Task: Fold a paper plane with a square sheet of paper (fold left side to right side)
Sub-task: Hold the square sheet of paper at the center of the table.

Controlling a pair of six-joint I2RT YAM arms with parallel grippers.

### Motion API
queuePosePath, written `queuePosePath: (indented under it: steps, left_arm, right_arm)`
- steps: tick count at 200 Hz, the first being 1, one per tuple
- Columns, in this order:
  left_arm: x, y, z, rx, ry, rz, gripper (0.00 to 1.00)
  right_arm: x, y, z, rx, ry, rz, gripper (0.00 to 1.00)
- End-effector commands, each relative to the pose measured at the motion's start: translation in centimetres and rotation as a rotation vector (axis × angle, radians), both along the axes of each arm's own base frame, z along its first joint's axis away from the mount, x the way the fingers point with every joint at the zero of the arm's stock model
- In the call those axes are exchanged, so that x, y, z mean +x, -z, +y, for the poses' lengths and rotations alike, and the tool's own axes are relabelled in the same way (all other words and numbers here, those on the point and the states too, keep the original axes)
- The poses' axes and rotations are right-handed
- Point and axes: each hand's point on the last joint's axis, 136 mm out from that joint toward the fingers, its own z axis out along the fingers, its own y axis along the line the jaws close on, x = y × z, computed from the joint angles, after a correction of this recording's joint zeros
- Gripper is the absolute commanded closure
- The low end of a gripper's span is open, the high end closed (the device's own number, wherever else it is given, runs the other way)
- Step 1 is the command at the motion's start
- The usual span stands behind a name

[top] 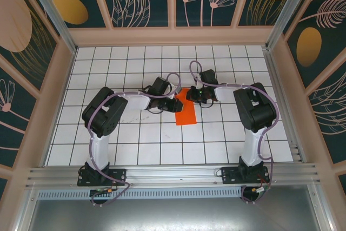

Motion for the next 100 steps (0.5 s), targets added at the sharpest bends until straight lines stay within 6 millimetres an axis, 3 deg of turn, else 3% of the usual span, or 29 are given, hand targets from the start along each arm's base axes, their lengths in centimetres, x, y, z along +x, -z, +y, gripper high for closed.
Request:
queuePosePath:
  steps: [1,58,72,100]
  left_arm:
    - [-1.1,2.4,0.8,0.063,-0.002,0.039,0.84]
    - [-2.5,5.1,1.9,0.152,-0.026,0.079,0.85]
    - [-2.6,5.3,2.1,0.163,-0.037,0.085,0.85]
    - [-2.6,5.2,2.0,0.153,-0.041,0.086,0.85]
  right_arm:
    - [-0.3,1.3,-0.6,-0.060,0.007,0.034,1.00]
    - [2.1,-3.3,-0.1,-0.042,0.006,-0.100,1.00]
    - [2.4,-5.1,-0.6,-0.048,0.023,-0.153,0.93]
    - [1.0,-7.1,-2.3,-0.080,0.062,-0.198,0.85]
